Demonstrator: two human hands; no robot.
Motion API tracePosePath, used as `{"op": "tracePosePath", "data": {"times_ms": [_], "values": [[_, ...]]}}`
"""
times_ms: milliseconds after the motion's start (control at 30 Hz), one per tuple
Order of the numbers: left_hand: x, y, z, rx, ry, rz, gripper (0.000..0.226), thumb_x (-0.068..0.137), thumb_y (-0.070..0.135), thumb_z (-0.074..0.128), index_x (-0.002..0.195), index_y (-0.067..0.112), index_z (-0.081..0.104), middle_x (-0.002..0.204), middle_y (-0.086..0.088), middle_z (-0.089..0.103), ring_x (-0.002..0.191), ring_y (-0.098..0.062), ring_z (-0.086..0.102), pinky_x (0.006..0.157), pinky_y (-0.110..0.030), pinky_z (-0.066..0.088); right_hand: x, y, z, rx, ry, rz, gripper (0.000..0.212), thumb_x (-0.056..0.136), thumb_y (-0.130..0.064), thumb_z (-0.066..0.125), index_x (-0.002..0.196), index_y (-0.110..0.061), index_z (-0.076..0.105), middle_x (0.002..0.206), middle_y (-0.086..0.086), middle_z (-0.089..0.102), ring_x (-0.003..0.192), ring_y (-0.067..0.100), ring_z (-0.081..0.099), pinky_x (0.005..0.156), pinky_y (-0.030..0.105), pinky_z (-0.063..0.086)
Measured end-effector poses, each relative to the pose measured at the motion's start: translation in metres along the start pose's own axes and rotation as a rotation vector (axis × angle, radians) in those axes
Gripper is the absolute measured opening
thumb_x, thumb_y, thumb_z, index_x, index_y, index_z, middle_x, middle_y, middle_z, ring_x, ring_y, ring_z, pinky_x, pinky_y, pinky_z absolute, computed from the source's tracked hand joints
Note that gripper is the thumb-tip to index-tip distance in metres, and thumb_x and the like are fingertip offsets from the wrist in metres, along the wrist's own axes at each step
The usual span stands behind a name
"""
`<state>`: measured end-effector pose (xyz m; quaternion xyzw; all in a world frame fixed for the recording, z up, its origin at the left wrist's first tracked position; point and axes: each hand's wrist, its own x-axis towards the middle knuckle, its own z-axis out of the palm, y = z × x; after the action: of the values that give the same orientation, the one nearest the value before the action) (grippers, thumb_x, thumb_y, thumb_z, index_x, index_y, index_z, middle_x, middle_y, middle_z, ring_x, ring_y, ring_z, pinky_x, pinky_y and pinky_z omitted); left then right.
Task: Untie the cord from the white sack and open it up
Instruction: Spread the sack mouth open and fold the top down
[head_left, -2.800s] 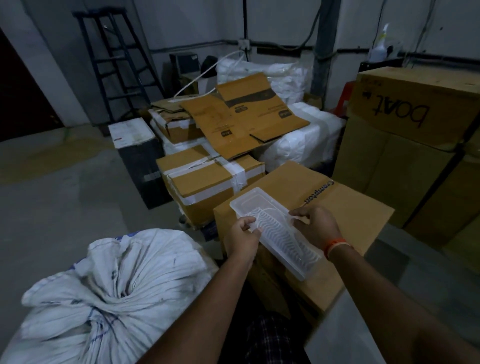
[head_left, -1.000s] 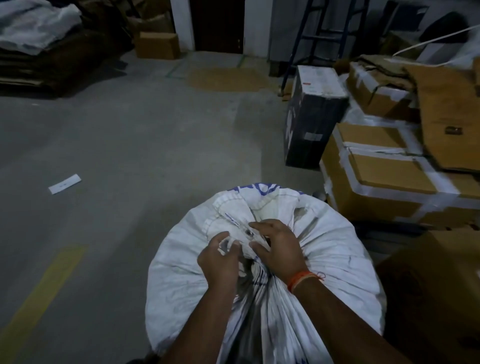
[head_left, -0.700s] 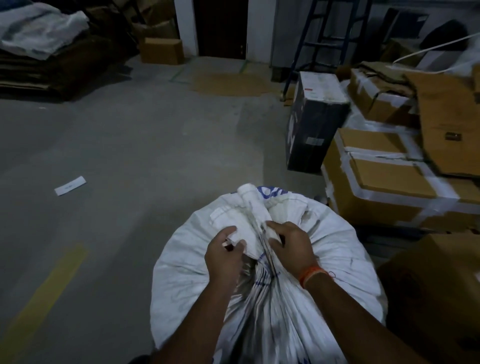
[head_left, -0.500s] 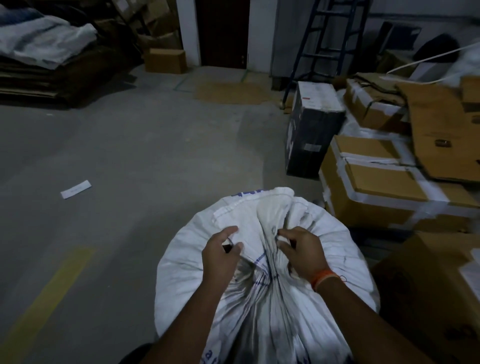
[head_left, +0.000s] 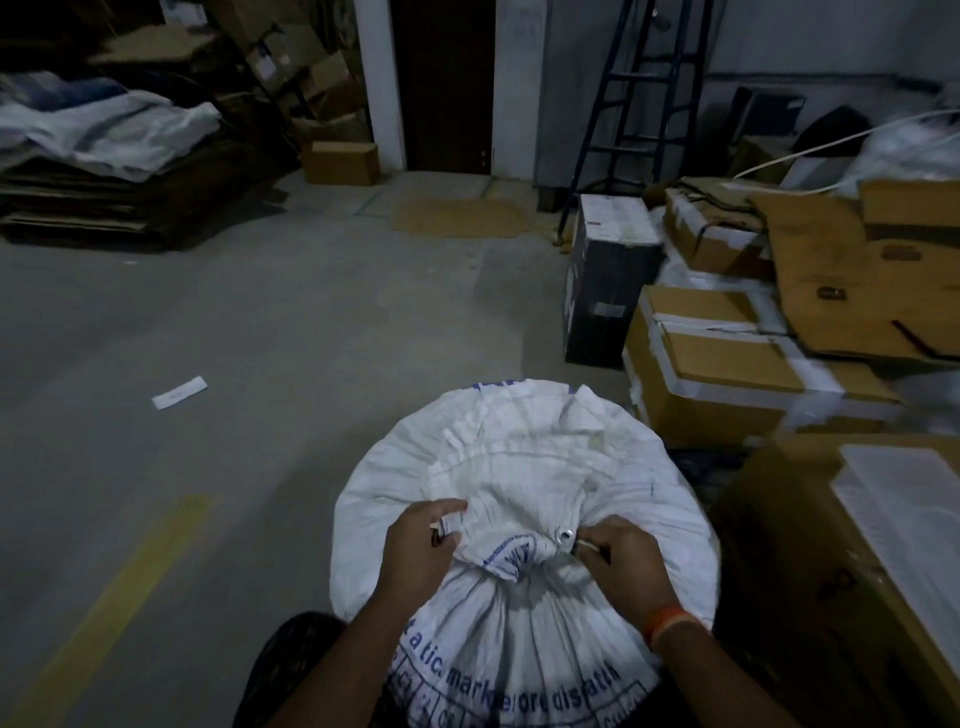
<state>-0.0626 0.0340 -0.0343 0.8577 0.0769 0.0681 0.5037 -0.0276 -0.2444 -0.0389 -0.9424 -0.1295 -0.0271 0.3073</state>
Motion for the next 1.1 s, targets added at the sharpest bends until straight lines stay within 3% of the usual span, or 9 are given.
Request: {"op": "tracePosePath", "data": {"times_ms": [67, 233, 333, 433, 567, 767, 867, 967, 1100], "values": [[-0.01, -0.002, 0.003, -0.005, -0.002, -0.007, 0.048, 0.087, -0.001, 0.075, 0.11, 0.041, 0.071, 0.12, 0.01, 0.07, 0.115, -0.011, 0.065, 0.105, -0.028, 0.051, -0.015, 0.007, 0.005, -0.012, -0.03, 0.021, 0.014, 0.081, -0.009, 0.075, 0.072, -0.019, 0.076, 0.071, 0.003, 0.066, 0.068, 0.011, 0.059, 0.065, 0.026, 0.046], [-0.021, -0.004, 0.009, -0.002, 0.037, 0.031, 0.053, 0.086, 0.0, 0.077, 0.113, 0.046, 0.069, 0.121, 0.004, 0.069, 0.103, -0.006, 0.068, 0.086, -0.006, 0.049, -0.032, -0.002, 0.0, -0.051, -0.072, -0.104, 0.022, 0.069, -0.004, 0.074, 0.062, -0.022, 0.064, 0.062, -0.002, 0.061, 0.061, 0.009, 0.052, 0.057, 0.014, 0.025], [-0.022, 0.002, 0.006, 0.007, 0.097, 0.065, 0.053, 0.082, 0.006, 0.081, 0.109, 0.051, 0.069, 0.126, 0.003, 0.058, 0.104, -0.01, 0.068, 0.088, -0.019, 0.057, -0.035, -0.006, 0.005, -0.138, -0.126, -0.165, 0.023, 0.052, -0.009, 0.082, 0.057, -0.024, 0.066, 0.06, -0.003, 0.066, 0.057, 0.011, 0.061, 0.052, 0.012, 0.028], [-0.019, 0.008, -0.003, -0.055, 0.27, 0.067, 0.034, 0.085, 0.012, 0.081, 0.097, 0.042, 0.072, 0.134, 0.005, 0.05, 0.122, -0.021, 0.059, 0.091, -0.043, 0.058, -0.035, 0.001, 0.02, -0.207, -0.139, -0.196, 0.018, 0.049, -0.024, 0.079, 0.066, -0.03, 0.076, 0.069, -0.008, 0.072, 0.061, 0.012, 0.07, 0.055, 0.015, 0.05], [-0.007, 0.038, -0.022, -0.243, 0.404, 0.043, 0.016, 0.091, 0.027, 0.077, 0.095, 0.039, 0.067, 0.126, 0.001, 0.06, 0.118, -0.019, 0.058, 0.079, -0.027, 0.049, -0.037, -0.002, 0.028, -0.23, -0.173, -0.254, 0.022, 0.05, -0.03, 0.078, 0.071, -0.034, 0.078, 0.074, -0.014, 0.076, 0.067, 0.006, 0.073, 0.062, 0.016, 0.055], [0.047, 0.097, -0.029, -0.173, 0.193, -0.023, 0.034, 0.081, 0.052, 0.077, 0.109, 0.034, 0.07, 0.12, 0.008, 0.068, 0.106, -0.012, 0.064, 0.087, -0.029, 0.053, -0.035, -0.012, 0.039, -0.266, -0.136, -0.306, 0.047, 0.031, -0.034, 0.097, 0.076, -0.031, 0.082, 0.077, -0.016, 0.077, 0.07, -0.003, 0.072, 0.071, 0.011, 0.053], [0.063, 0.106, -0.021, -0.105, 0.003, -0.161, 0.021, 0.08, 0.015, 0.083, 0.091, 0.03, 0.074, 0.113, -0.004, 0.075, 0.084, -0.019, 0.068, 0.075, -0.033, 0.057, -0.035, -0.016, 0.034, -0.26, -0.084, -0.341, 0.053, 0.025, -0.036, 0.098, 0.075, -0.027, 0.083, 0.078, -0.014, 0.078, 0.07, -0.002, 0.073, 0.071, 0.011, 0.052], [0.06, 0.101, -0.012, 0.015, -0.086, -0.213, 0.028, 0.081, -0.001, 0.073, 0.085, 0.026, 0.075, 0.109, -0.009, 0.075, 0.081, -0.02, 0.069, 0.061, -0.026, 0.057, -0.038, -0.021, 0.02, -0.267, -0.012, -0.34, 0.048, 0.024, -0.034, 0.094, 0.07, -0.025, 0.082, 0.075, -0.011, 0.078, 0.067, 0.002, 0.073, 0.072, 0.013, 0.05], [0.049, 0.091, -0.002, 0.06, -0.024, -0.147, 0.029, 0.085, 0.002, 0.075, 0.11, 0.017, 0.078, 0.124, -0.002, 0.072, 0.109, -0.021, 0.069, 0.092, -0.032, 0.058, -0.042, -0.008, 0.015, -0.138, -0.106, -0.248, 0.03, 0.05, -0.018, 0.082, 0.075, -0.032, 0.073, 0.077, -0.006, 0.077, 0.071, 0.014, 0.074, 0.067, 0.017, 0.051]]}}
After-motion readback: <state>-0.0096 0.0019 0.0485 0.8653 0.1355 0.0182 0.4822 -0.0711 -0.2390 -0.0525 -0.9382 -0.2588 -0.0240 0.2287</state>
